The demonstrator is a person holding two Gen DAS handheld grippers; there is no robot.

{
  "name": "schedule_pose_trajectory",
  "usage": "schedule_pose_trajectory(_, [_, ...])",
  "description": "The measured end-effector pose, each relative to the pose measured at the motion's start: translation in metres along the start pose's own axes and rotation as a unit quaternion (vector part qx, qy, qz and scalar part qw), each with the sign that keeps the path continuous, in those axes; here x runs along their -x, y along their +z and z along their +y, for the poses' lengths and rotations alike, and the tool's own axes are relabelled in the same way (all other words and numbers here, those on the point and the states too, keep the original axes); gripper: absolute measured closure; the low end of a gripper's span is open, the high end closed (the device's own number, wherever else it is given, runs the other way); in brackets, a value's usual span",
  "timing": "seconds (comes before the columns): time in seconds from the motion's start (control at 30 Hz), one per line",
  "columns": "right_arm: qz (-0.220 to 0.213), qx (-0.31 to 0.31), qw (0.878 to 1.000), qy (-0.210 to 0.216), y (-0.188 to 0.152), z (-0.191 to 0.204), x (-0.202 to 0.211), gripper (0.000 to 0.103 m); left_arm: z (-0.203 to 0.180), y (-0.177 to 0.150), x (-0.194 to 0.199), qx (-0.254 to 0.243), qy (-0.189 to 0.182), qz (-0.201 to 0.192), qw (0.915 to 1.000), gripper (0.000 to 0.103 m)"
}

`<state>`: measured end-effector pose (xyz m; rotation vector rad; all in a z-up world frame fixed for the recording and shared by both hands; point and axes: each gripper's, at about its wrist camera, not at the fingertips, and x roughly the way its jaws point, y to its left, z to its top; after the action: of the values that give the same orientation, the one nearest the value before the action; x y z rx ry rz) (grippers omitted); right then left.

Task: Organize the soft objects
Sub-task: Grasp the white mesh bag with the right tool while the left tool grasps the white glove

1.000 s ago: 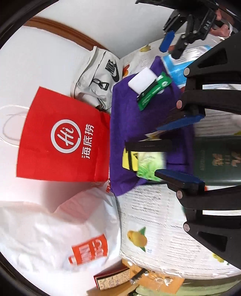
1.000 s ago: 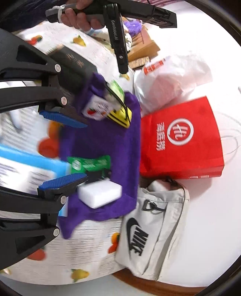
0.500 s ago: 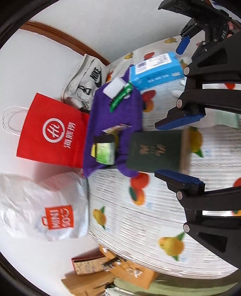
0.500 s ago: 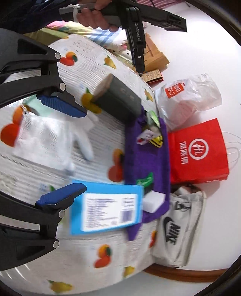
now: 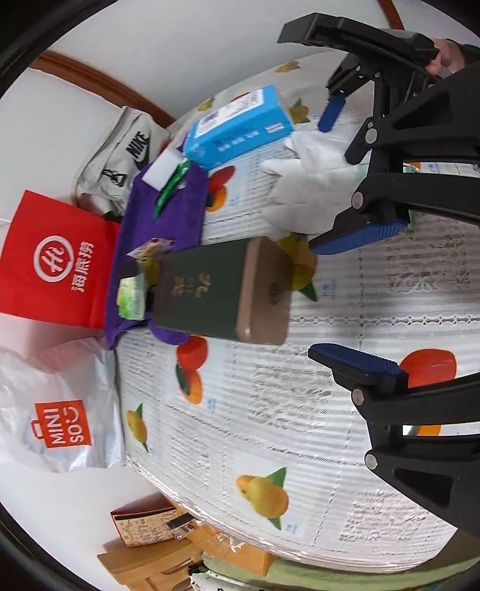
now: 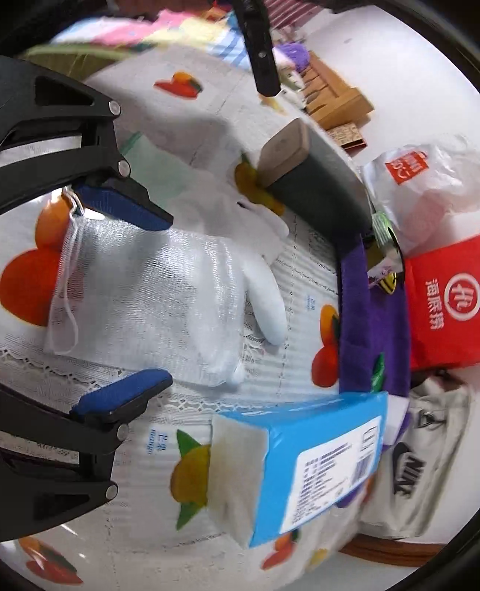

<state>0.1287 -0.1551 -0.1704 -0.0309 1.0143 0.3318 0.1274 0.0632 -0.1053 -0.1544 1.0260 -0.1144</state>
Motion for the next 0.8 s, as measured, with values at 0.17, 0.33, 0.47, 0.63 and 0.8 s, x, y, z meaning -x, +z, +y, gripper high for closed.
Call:
schedule_pose_trajectory(0.17, [-0.006, 0.035, 0.999, -0.028, -0.01, 0.007, 0.003, 0.035, -0.009, -0.006, -0.007, -0.013, -0.007, 0.009, 0.9999, 0.055])
schedule_pose_trajectory(0.33, [-0.013, 0.021, 1.0, -0.006, -0.015, -0.009, 0.013, 0.083, -0.019, -0.012, -0.014, -0.025, -0.014, 0.018, 0.9994, 0.054])
schedule_pose_trajectory(0.47, [-0.029, 0.013, 0.999, 0.024, -0.02, -0.016, 0.024, 0.093, -0.03, -0.016, -0.018, -0.037, -0.018, 0.021, 0.9989, 0.054])
schedule_pose_trajectory(0.63, [-0.061, 0.009, 0.998, 0.034, -0.024, -0.024, 0.046, 0.096, -0.047, -0.02, -0.026, -0.052, -0.025, 0.028, 0.998, 0.054])
schedule_pose_trajectory(0.8, [-0.081, -0.007, 0.997, 0.011, -0.03, -0.048, 0.063, 0.096, -0.068, -0.024, -0.039, -0.067, -0.038, 0.036, 0.9964, 0.054])
